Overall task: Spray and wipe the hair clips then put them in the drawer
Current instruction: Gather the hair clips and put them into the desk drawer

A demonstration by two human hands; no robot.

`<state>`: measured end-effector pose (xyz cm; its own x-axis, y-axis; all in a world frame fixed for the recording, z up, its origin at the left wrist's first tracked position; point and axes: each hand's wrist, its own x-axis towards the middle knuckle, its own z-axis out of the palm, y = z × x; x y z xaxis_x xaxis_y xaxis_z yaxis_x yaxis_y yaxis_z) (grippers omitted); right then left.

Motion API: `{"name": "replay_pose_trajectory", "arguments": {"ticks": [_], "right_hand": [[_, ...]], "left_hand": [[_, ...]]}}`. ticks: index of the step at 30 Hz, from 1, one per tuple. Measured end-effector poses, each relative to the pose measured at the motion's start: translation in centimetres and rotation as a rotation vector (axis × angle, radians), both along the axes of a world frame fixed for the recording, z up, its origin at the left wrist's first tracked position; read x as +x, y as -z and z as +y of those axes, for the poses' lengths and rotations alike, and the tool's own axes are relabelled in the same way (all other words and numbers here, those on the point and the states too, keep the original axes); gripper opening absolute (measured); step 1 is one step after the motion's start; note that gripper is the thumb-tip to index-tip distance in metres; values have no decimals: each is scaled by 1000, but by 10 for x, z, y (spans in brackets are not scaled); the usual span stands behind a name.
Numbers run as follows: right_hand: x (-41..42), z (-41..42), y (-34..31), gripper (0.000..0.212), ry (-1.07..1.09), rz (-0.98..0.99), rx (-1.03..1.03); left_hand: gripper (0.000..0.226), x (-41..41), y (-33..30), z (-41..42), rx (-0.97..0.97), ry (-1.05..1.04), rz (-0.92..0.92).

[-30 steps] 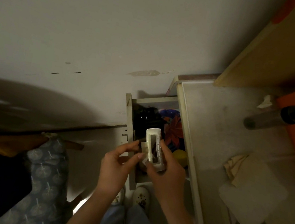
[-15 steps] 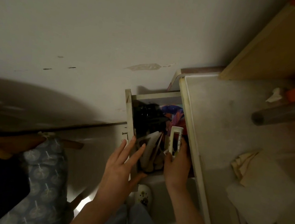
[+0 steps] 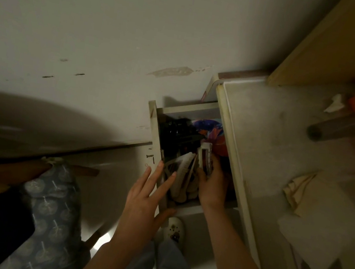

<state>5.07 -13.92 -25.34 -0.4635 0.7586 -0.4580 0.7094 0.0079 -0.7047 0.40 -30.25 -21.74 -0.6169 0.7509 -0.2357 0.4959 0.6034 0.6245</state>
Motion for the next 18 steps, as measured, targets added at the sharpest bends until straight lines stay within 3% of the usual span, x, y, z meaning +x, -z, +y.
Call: {"name": "replay_pose_trajectory", "arguments": {"ticks": [9,18], "right_hand": [[10,-16,-19,49,-82,51,108],[26,-35,-90,47,-135,54,218]], "left_hand": [[79,-5,-6,-4,-33,52,17],[61,-18,-56,1,-75,107,141]]}}
